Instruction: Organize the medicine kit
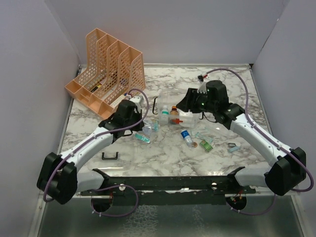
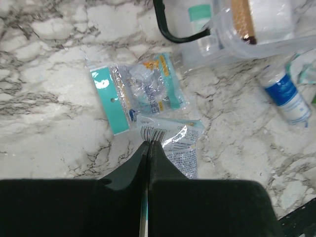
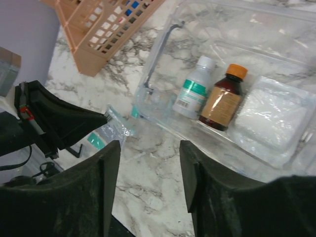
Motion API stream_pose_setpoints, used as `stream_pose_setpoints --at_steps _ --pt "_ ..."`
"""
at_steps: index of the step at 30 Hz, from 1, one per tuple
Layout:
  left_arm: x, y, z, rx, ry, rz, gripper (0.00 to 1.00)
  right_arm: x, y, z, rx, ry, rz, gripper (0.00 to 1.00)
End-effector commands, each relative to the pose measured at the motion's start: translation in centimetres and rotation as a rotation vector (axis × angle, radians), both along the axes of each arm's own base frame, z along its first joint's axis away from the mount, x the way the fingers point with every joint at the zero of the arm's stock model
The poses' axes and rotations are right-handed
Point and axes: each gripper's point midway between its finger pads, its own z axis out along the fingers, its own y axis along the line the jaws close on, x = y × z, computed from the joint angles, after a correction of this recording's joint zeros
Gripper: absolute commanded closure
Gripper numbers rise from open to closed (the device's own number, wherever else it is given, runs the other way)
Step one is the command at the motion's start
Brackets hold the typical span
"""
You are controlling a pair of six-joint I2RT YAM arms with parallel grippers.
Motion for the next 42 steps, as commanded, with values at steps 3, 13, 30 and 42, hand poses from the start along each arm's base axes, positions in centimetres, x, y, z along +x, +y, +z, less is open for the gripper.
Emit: stream_pose_setpoints --at_steps 3,13,30,42 --pt "0.7 0.8 7.7 -0.131 -0.23 0.092 1.0 -1.7 3.3 4.5 0.212 -0.136 0.177 0.43" --pt "2.2 0.7 21.7 -0.386 -0.48 0.199 1.0 -3.5 8.4 7.9 0.404 -0.19 0.339 0.41" --pt "2.3 -0.7 25.4 -0.528 -0.497 0.192 1.0 -3.1 12.2 12.8 0.585 -0.278 0.395 0.42" --pt "2.3 -1.1 25.5 -0.548 -0.489 0.18 1.0 -1.9 12.9 12.9 0.617 -0.228 0.358 0.54"
